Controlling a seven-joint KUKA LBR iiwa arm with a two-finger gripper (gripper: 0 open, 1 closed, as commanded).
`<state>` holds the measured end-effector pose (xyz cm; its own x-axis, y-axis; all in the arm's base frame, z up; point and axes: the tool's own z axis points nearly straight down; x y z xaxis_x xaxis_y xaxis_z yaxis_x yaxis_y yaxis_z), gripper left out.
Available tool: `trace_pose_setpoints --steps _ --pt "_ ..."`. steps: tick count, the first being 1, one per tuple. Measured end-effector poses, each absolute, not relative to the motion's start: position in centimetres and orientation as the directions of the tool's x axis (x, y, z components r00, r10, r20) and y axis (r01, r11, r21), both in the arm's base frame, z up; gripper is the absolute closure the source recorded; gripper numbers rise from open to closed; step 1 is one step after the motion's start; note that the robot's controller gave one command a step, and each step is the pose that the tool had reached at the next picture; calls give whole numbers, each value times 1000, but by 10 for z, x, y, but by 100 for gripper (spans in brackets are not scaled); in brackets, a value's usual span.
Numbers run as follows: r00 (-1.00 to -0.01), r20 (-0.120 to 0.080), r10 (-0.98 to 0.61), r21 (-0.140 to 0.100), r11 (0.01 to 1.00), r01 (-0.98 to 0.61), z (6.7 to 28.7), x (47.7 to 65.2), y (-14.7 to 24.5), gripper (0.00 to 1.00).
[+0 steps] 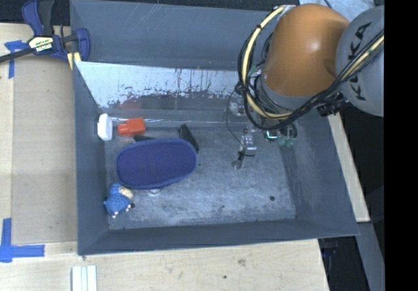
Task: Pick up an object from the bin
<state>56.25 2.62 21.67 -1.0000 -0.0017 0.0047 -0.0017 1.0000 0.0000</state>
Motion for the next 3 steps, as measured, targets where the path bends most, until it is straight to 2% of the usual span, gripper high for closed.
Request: trace_pose_setpoints --steps 1,2,3 --pt "-833 2 554 -1 833 554 177 583 38 0" --pt "-859 4 513 -4 859 513 97 585 42 0" --pt "-859 -2 513 1 859 513 102 587 42 100"
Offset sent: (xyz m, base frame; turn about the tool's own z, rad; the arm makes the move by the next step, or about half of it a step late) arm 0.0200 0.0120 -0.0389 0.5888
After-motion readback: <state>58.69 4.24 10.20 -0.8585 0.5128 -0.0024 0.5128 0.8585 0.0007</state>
